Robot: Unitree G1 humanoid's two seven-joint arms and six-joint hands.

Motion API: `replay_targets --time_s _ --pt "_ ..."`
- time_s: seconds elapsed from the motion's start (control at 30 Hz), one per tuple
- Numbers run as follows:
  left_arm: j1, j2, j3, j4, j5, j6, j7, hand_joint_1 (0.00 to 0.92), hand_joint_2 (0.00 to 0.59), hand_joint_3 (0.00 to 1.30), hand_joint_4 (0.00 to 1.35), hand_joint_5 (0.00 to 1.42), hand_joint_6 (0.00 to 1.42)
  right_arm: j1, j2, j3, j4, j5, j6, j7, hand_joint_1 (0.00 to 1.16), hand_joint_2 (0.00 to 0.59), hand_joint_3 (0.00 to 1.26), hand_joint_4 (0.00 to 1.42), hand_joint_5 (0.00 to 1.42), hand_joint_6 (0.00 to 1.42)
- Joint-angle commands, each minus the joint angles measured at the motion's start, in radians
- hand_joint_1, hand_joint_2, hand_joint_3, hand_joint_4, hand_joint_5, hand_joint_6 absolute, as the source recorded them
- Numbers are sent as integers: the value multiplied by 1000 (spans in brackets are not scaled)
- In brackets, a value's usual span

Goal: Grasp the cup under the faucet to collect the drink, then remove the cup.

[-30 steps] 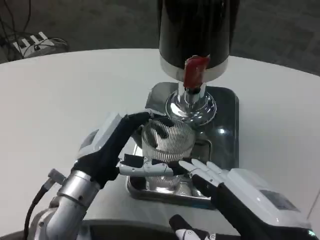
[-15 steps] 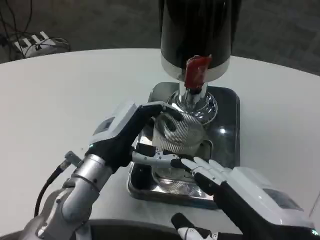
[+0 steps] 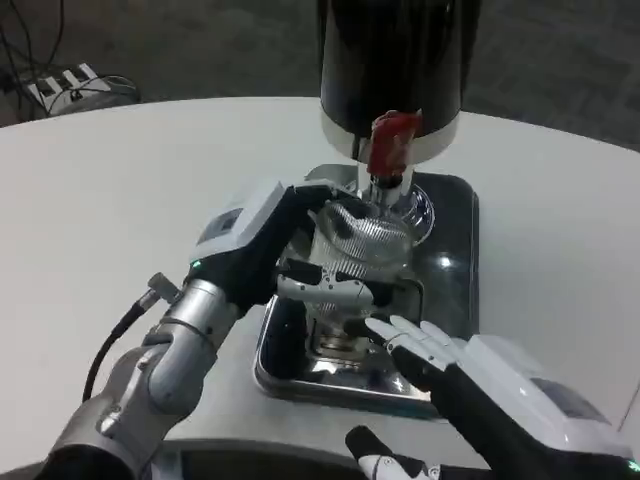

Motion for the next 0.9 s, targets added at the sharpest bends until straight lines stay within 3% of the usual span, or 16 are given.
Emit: replay_targets --time_s 0.03,0.9 --pt "-6 -8 -14 22 3 28 11 718 22 769 785 864 709 11 2 -7 -19 7 -2 -3 515 478 99 33 0 0" --pt "-22 -29 -58 54 -1 39 2 705 26 763 773 852 674 21 11 -21 -7 16 -7 -21 517 478 92 42 0 0"
